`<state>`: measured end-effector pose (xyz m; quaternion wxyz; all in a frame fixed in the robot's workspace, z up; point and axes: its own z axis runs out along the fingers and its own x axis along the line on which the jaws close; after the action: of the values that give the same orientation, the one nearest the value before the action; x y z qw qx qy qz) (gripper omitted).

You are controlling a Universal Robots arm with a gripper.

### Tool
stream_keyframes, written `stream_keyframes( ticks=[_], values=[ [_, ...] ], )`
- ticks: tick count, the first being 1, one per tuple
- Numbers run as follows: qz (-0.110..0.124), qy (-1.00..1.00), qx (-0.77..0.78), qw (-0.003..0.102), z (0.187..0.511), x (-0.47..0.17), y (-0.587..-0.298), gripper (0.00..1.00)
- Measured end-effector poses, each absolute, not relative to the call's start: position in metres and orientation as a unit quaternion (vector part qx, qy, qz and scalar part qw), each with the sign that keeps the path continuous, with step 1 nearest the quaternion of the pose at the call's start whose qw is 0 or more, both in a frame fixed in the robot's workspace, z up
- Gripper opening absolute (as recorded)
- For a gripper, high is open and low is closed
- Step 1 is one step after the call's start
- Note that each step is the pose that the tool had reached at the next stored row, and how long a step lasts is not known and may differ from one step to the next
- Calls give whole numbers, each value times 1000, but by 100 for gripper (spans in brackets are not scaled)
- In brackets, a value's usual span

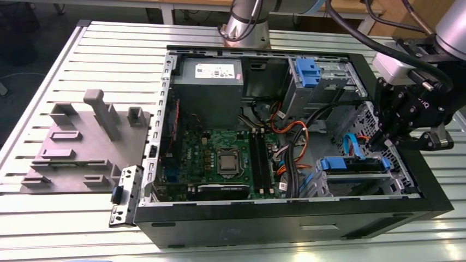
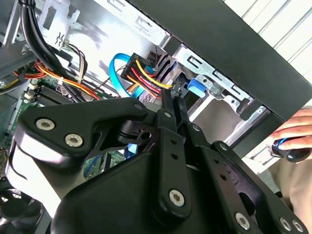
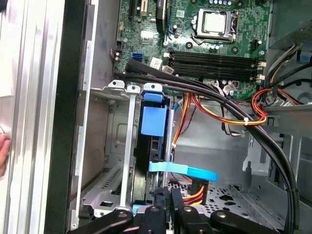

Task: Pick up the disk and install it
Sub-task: 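Insert the second disk wire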

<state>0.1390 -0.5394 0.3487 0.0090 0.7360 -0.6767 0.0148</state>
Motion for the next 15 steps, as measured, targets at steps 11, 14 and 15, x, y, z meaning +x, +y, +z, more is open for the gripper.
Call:
stream_keyframes(
  ticks=[11, 14, 15],
  values=[
    [17, -677, 736, 12, 348, 139, -541, 16],
    [17, -677, 736, 12, 348, 139, -542, 16],
    [17, -677, 736, 12, 348, 139, -542, 16]
  ],
)
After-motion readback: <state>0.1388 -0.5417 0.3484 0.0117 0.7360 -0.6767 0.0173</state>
